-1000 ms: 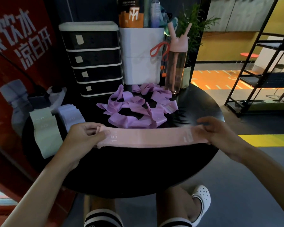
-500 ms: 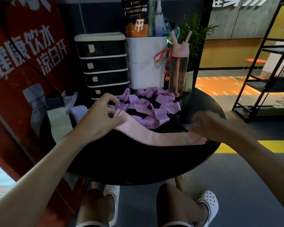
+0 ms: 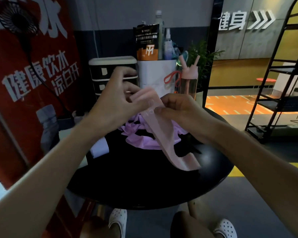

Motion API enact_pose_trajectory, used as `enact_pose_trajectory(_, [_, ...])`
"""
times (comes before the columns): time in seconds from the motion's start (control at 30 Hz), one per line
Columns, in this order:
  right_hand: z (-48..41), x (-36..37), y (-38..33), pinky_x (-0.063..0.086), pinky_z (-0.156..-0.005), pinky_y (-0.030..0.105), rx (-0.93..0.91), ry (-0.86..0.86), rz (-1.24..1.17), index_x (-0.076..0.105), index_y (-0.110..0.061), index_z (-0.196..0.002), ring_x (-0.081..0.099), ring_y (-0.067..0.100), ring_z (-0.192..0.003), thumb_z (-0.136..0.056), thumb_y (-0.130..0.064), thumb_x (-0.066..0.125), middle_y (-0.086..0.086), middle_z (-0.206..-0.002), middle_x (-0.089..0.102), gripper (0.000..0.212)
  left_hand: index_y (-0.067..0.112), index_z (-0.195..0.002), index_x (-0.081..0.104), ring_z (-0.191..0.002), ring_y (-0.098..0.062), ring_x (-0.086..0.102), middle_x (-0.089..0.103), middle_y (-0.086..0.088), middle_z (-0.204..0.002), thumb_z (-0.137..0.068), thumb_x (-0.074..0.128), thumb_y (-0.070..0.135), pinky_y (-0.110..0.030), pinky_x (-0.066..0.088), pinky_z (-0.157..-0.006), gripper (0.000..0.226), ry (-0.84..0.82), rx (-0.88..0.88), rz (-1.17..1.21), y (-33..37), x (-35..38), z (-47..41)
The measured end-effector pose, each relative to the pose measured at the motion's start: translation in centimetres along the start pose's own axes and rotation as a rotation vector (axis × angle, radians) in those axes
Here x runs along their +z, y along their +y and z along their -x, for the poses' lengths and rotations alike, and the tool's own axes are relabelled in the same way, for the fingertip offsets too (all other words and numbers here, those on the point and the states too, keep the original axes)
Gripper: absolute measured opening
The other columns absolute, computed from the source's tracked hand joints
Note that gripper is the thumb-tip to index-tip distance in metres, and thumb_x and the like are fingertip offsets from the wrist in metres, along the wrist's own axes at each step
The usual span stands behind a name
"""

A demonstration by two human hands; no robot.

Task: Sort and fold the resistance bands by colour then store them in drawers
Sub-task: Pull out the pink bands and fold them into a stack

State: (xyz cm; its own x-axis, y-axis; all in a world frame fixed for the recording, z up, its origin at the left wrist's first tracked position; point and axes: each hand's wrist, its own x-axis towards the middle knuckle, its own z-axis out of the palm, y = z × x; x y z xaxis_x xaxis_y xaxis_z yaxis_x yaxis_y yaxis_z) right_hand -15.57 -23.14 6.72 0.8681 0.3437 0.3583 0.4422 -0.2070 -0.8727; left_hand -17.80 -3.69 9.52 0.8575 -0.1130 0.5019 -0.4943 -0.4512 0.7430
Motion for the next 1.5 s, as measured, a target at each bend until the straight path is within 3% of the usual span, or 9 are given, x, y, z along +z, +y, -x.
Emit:
enact_pose_trajectory(0.1, [-0.6, 0.3, -0.8, 0.051, -0.080, 0.039, -0.002, 0.081, -0.116, 0.066, 0.007, -0.103, 0.062, 0.024, -0.085, -0.092, -0.006, 0.062, 0.022, -0.098, 0.069, 0.017, 0.013, -0.138, 0.040, -0.097, -0.022, 0.072, 0.069, -0.008, -0.114, -0.078, 0.083, 0.015, -0.035, 0.060, -0.075, 0.074, 0.149, -0.199, 0.382, -1.4, 2.1, 1.1])
enact_pose_trajectory(0.23, [-1.4, 0.5, -1.4, 0.056, -0.086, 0.041, -0.032, 0.130, -0.174, 0.067, 0.003, -0.101, 0.065, 0.024, -0.090, -0.093, -0.005, 0.061, 0.024, -0.106, 0.068, 0.014, 0.000, -0.121, 0.059, -0.091, -0.032, 0.074, 0.075, -0.017, -0.101, -0.086, 0.073, 0.007, -0.046, 0.059, -0.083, 0.038, 0.103, -0.297, 0.615, -2.1, 4.0, 2.3])
enact_pose_trajectory(0.5, [-2.6, 0.8, -2.8, 0.054, -0.082, 0.035, -0.039, 0.089, -0.178, 0.069, -0.003, -0.092, 0.065, 0.019, -0.084, -0.097, -0.010, 0.057, 0.014, -0.091, 0.069, 0.015, -0.003, -0.094, 0.068, -0.064, -0.018, 0.071, 0.075, -0.013, -0.078, -0.084, 0.072, -0.001, -0.022, 0.053, -0.057, 0.011, 0.202, -0.133, 0.524, -1.8, 3.3, 1.8])
enact_pose_trajectory(0.87, [-5.5, 1.7, -4.7, 0.045, -0.098, 0.044, -0.039, 0.069, -0.208, 0.068, -0.017, -0.101, 0.059, 0.018, -0.094, -0.097, -0.018, 0.055, -0.001, -0.093, 0.068, 0.014, 0.015, -0.103, 0.071, -0.085, -0.016, 0.069, 0.074, 0.002, -0.094, -0.084, 0.075, 0.006, -0.030, 0.058, -0.075, 0.022, 0.153, -0.160, 0.109, -6.3, 4.5, 4.1])
enact_pose_trajectory(0.97, [-5.6, 1.7, -5.0, 0.041, -0.083, 0.036, -0.048, 0.086, -0.218, 0.067, -0.018, -0.098, 0.056, 0.014, -0.088, -0.096, -0.017, 0.057, -0.003, -0.091, 0.066, 0.011, 0.020, -0.087, 0.071, -0.075, -0.017, 0.065, 0.071, 0.002, -0.079, -0.083, 0.075, 0.005, -0.036, 0.055, -0.071, 0.015, 0.203, -0.105, 0.024, -7.2, 3.4, 2.8])
enact_pose_trajectory(1.1, [-4.6, 1.0, -5.8, 0.034, -0.071, 0.027, -0.068, 0.122, -0.239, 0.065, -0.023, -0.085, 0.053, 0.007, -0.079, -0.095, -0.016, 0.058, -0.008, -0.081, 0.064, 0.014, 0.014, -0.083, 0.070, -0.056, -0.002, 0.051, 0.066, 0.010, -0.072, -0.080, 0.073, -0.001, -0.019, 0.042, -0.058, 0.015, 0.274, -0.005, -0.064, -7.4, 2.2, 1.1])
enact_pose_trajectory(1.23, [-1.9, 0.3, -4.0, 0.041, -0.086, 0.041, -0.011, 0.135, -0.214, 0.074, -0.018, -0.073, 0.059, 0.023, -0.096, -0.095, -0.014, 0.057, 0.005, -0.098, 0.071, 0.029, 0.011, -0.081, 0.068, -0.054, -0.004, 0.050, 0.064, 0.010, -0.068, -0.080, 0.074, -0.002, -0.016, 0.037, -0.055, 0.014, 0.148, -0.008, -0.082, -8.1, 3.6, 3.3])
enact_pose_trajectory(1.37, [1.3, 0.4, -0.3, 0.040, -0.070, 0.031, 0.091, 0.119, -0.227, 0.063, 0.011, -0.105, 0.052, 0.028, -0.081, -0.087, -0.018, 0.066, 0.021, -0.096, 0.064, 0.034, 0.005, -0.081, 0.066, -0.060, -0.001, 0.050, 0.062, 0.001, -0.071, -0.079, 0.074, 0.000, -0.017, 0.039, -0.059, 0.009, -0.003, -0.105, 0.039, -9.3, 7.1, 8.7])
enact_pose_trajectory(1.5, [3.5, 0.6, 1.7, 0.049, -0.091, 0.044, 0.179, 0.104, -0.245, 0.070, -0.003, -0.107, 0.061, 0.034, -0.107, -0.094, -0.012, 0.058, 0.013, -0.111, 0.071, 0.020, 0.023, -0.072, 0.059, -0.065, 0.002, 0.055, 0.060, 0.014, -0.071, -0.083, 0.076, 0.007, -0.012, 0.040, -0.060, 0.026, -0.074, -0.130, 0.056, -9.8, 9.0, 11.8])
